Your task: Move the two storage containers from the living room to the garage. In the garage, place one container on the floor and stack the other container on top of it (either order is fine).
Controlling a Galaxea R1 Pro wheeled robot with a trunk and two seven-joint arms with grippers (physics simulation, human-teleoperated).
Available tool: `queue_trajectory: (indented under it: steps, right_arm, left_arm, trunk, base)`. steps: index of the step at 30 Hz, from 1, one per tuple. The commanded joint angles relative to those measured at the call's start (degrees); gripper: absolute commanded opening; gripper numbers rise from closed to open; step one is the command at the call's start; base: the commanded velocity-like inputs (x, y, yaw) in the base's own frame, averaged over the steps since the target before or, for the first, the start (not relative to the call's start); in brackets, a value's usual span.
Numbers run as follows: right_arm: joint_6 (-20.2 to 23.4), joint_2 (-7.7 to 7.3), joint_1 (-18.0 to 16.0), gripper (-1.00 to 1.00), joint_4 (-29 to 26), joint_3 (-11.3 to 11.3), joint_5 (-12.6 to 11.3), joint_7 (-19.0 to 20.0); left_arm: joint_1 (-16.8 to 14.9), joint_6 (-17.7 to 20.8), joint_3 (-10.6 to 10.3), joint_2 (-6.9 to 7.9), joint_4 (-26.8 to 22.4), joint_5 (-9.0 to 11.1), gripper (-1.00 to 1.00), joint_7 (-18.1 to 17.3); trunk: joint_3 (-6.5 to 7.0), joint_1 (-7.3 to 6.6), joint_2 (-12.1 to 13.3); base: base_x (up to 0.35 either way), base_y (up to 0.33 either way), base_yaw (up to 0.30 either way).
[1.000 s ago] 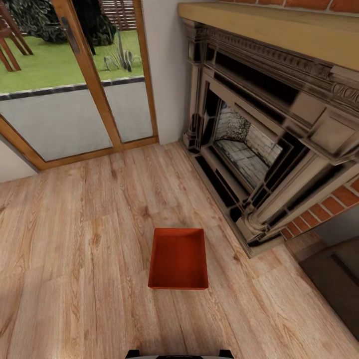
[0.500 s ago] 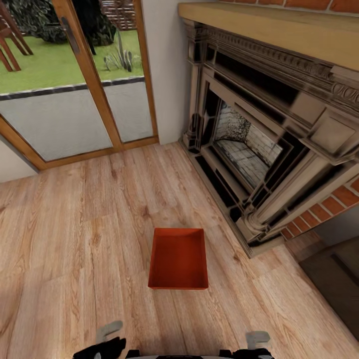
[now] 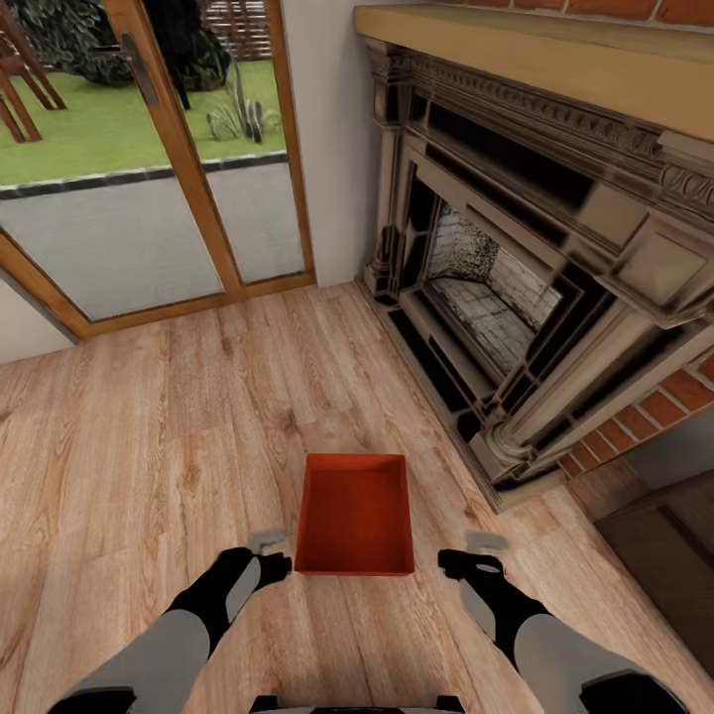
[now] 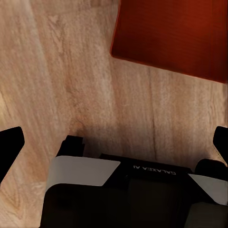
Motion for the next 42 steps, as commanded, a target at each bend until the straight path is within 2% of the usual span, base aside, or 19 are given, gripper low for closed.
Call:
queue_trajectory:
  steps: [1, 3, 5, 6, 7, 9, 11, 13, 14, 15, 19, 20, 21, 22, 24, 26, 33, 42]
  right_arm:
    - [-0.32, 0.25, -0.08, 1.0, -0.01, 0.5, -0.23, -0.31]
    - [-1.45, 1.08, -0.18, 1.0, 0.15, 0.53, 1.03, -0.2]
    - [-2.22, 2.36, -0.25, 1.0, 0.29, 0.45, 4.24, -0.08]
    - [-2.53, 3.11, -0.27, 1.0, 0.38, 0.34, 6.74, 0.05]
    - [-2.65, 3.47, -0.28, 1.0, 0.59, 0.3, 7.95, 0.09]
    - [-2.72, 3.77, -0.29, 1.0, 0.86, 0.21, 9.0, 0.13]
    - [-2.77, 3.92, -0.29, 1.0, 1.04, 0.11, 9.5, 0.16]
    - [-2.76, 3.95, -0.29, 1.0, 1.12, 0.07, 9.54, 0.17]
    - [-2.52, 4.0, -0.29, 1.0, 1.22, 0.05, 9.52, 0.17]
    - [-2.42, 4.01, -0.29, 1.0, 1.23, 0.05, 9.54, 0.17]
    - [-2.57, 3.88, -0.3, 1.0, 1.26, 0.06, 10.06, 0.66]
    - [-2.48, 3.62, -0.3, 1.0, 1.26, 0.06, 10.08, 2.16]
    - [-3.07, 3.84, -0.3, 1.0, 1.16, -0.29, 9.77, 6.73]
    - [-3.46, 3.9, -0.3, 1.0, 1.12, -0.36, 9.71, 6.99]
    - [-4.86, 3.99, -0.3, 1.0, 0.9, -0.41, 9.61, 7.3]
    - [-5.28, 4.01, -0.3, 1.0, 0.6, -0.39, 9.59, 7.36]
    - [-6.87, 4.02, -0.3, 1.0, 0.31, -0.42, 9.57, 7.41]
    - [-8.12, 4.03, -0.3, 1.0, 0.29, -0.4, 9.57, 6.96]
  left_arm:
    - [-0.21, -0.02, 0.26, -0.07, -0.08, 0.58, 1.0, 0.36]
    - [-0.57, -1.33, 0.23, -0.05, 0.06, 0.49, 1.0, 0.37]
    - [-0.79, -3.13, 0.18, 0.15, 0.54, 0.47, 1.0, 0.22]
    - [-0.87, -3.91, 0.13, 0.19, 0.73, 0.44, 1.0, 0.03]
    - [-0.9, -4.2, 0.06, 0.15, 0.79, 0.43, 1.0, -0.06]
    - [-0.92, -4.46, -0.4, 0.05, 0.85, 0.39, 1.0, -0.16]
    - [-0.92, -4.61, -2.58, -0.01, 0.79, 0.02, 1.0, -0.25]
    - [-0.94, -4.76, -6.03, 0.06, 0.71, -0.27, 1.0, -0.29]
    - [-0.91, -4.87, -9.48, 0.11, 0.15, -0.18, 1.0, -0.37]
    - [-0.93, -4.89, -9.8, 0.12, 0.06, -0.13, 1.0, -0.38]
    - [-0.89, -4.94, -10.27, 0.17, 0.8, 0.07, 1.0, -0.31]
    - [-0.92, -4.96, -10.15, 0.22, 0.86, 0.16, 1.0, -0.31]
    - [-0.9, -5.86, -9.88, 0.17, 0.91, 0.24, 1.0, -0.31]
    - [-0.89, -6.84, -9.88, 0.18, 0.94, 0.31, 1.0, -0.28]
    - [-0.88, -9.19, -9.86, 0.16, 1.04, 0.5, 1.0, -0.24]
    - [-0.88, -9.69, -9.92, 0.11, 1.06, 0.51, 1.0, -0.2]
    - [-0.94, -9.82, -10.09, -0.66, 0.37, 0.35, 1.0, 0.18]
    - [-0.88, -10.32, -10.12, -0.8, -0.31, -0.09, 1.0, 0.21]
  trunk:
    - [-0.08, 0.03, -0.09]
    - [-0.08, 0.03, -0.09]
    - [-0.08, 0.03, -0.09]
    - [-0.08, 0.03, -0.09]
    - [-0.08, 0.03, -0.09]
    - [-0.08, 0.03, -0.09]
    - [-0.08, 0.03, -0.09]
    - [-0.08, 0.03, -0.09]
    - [-0.08, 0.03, -0.09]
    - [-0.08, 0.03, -0.09]
    - [-0.08, 0.03, -0.09]
    - [-0.08, 0.03, -0.09]
    - [-0.08, 0.03, -0.09]
    - [-0.08, 0.03, -0.09]
    - [-0.08, 0.03, -0.09]
    - [-0.08, 0.03, -0.09]
    - [-0.08, 0.03, -0.09]
    - [-0.08, 0.03, -0.09]
  base:
    - [0.0, 0.0, 0.0]
    - [0.0, 0.0, 0.0]
    - [0.0, 0.0, 0.0]
    - [0.0, 0.0, 0.0]
    - [0.0, 0.0, 0.0]
    - [0.0, 0.0, 0.0]
    - [0.0, 0.0, 0.0]
    - [0.0, 0.0, 0.0]
    - [0.0, 0.0, 0.0]
    - [0.0, 0.0, 0.0]
    - [0.0, 0.0, 0.0]
    - [0.0, 0.0, 0.0]
    - [0.0, 0.0, 0.0]
    - [0.0, 0.0, 0.0]
    - [0.0, 0.0, 0.0]
    - [0.0, 0.0, 0.0]
    - [0.0, 0.0, 0.0]
    - [0.0, 0.0, 0.0]
